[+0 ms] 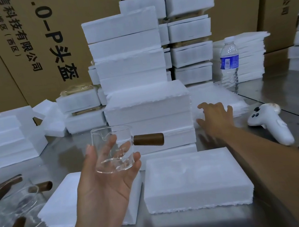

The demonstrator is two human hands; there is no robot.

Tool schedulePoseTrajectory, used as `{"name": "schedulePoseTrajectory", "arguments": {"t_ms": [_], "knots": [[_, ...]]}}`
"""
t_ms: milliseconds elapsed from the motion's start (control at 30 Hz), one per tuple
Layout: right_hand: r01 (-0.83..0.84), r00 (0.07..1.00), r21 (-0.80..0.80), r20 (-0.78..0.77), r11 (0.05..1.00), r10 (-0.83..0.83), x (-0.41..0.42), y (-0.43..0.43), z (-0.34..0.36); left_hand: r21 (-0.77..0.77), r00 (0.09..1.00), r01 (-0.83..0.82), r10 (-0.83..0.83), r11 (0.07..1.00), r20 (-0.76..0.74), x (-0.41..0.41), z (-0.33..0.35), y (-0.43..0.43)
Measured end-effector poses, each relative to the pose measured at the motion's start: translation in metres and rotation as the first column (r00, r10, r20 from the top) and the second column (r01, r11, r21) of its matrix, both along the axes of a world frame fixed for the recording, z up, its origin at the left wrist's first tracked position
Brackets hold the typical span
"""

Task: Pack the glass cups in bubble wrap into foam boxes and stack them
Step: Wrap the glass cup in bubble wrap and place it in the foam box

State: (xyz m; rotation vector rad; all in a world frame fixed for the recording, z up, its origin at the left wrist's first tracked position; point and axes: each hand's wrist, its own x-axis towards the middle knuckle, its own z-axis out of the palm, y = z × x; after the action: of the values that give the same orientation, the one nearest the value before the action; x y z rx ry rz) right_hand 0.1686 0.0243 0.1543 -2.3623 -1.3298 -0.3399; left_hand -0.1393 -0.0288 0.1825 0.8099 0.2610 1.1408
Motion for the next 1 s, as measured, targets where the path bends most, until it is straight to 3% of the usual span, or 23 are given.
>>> {"name": "schedulePoseTrajectory", "arguments": {"t_ms": [133, 367, 600, 833, 1000], "knots": [[0.061, 0.989, -0.005, 0.137, 0.998, -0.06, 0.0, 0.001, 0.001, -0.001, 1.0, -0.002, 0.002, 1.0, 0.0, 0.001, 0.0, 0.0], [0.086, 0.99, -0.034, 0.115, 0.996, -0.081, -0.002, 0.004, 0.002, -0.013, 0.999, -0.036, 0.036, 0.999, -0.003, 0.0, 0.001, -0.002], [0.095, 0.975, 0.106, 0.192, 0.99, -0.114, -0.002, 0.004, 0.001, -0.012, 0.999, -0.044, 0.044, 0.999, -0.017, 0.001, -0.001, -0.002], [0.16, 0.983, 0.5, -0.161, 0.851, -0.089, -0.016, -0.004, 0.036, -0.025, 0.999, -0.034, 0.035, 0.999, 0.024, -0.001, -0.001, 0.0], [0.257, 0.874, 0.673, -0.468, 0.694, 0.13, -0.031, -0.033, 0.097, -0.063, 0.999, -0.025, 0.028, 0.998, 0.045, -0.003, 0.001, 0.0]]}}
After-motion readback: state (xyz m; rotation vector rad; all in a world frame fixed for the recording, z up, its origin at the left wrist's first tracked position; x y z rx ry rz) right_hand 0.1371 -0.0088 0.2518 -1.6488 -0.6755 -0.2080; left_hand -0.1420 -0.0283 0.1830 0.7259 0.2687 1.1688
